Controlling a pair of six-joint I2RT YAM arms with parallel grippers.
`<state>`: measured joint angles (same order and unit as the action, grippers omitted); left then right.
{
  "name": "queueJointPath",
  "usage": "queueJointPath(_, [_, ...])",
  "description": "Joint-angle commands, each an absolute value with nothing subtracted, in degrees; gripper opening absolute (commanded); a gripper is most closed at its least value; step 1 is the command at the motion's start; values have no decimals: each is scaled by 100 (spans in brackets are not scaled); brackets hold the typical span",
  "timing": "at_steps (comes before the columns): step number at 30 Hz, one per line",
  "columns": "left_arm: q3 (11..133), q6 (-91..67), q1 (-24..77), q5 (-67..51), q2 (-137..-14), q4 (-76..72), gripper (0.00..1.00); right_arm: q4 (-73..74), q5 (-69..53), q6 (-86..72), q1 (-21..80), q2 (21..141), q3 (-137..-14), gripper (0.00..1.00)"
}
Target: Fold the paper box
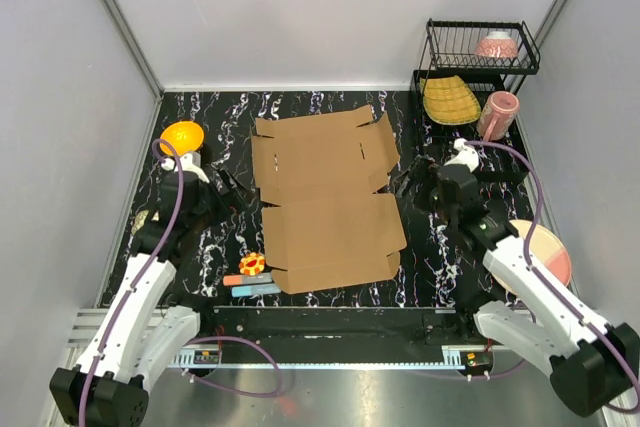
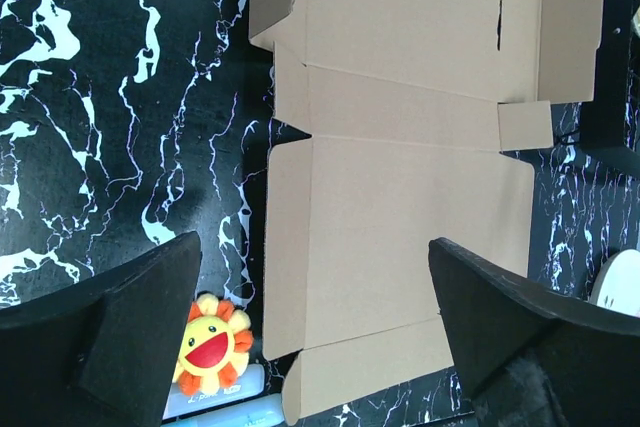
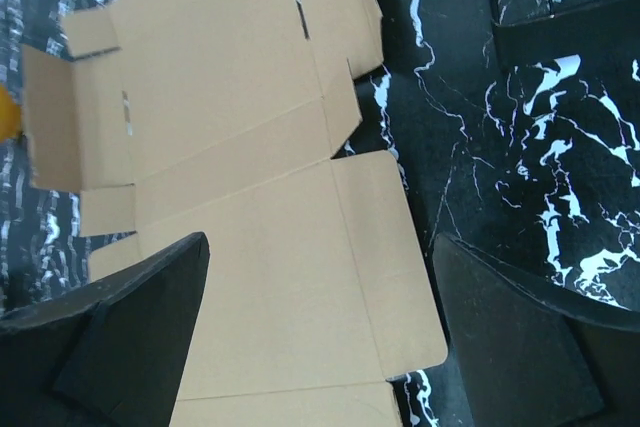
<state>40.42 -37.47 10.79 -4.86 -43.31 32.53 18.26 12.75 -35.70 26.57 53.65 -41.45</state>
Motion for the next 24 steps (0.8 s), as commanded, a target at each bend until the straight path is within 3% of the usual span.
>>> queueJointPath(1, [4271, -3779, 1046, -624, -4324, 2830, 99, 1170, 1040, -3578, 2672, 4589, -3755, 100])
queueJointPath(6, [4438, -3701, 1055, -624, -4561, 2638, 99, 1168, 475, -3200, 2672, 4403, -3831, 100])
queueJointPath(11, [4334, -3972, 1055, 174, -4877, 1997, 99, 1397, 597, -3102, 2672, 4579, -4017, 100])
queueJointPath(14, [4262, -3946, 1037, 640, -5377, 1214, 99, 1397, 659, -3217, 2672, 4579, -3982, 100])
queueJointPath(18, [4982, -3736, 1020, 818, -6903, 1291, 99, 1389, 396, -3374, 2663, 4597, -3973, 100])
queueJointPath(21, [5798, -3534, 1019, 388, -7960, 1301, 89, 1380, 177, -3463, 2672, 4588, -3938, 99])
queueJointPath(22, [5940, -3455, 1020, 39, -8180, 1257, 79, 1389, 150, -3463, 2663, 4562, -3929, 100])
queueJointPath(24, [6352, -3314, 1020, -307, -8787, 1221, 72, 1397, 158, -3454, 2663, 4509, -3894, 100])
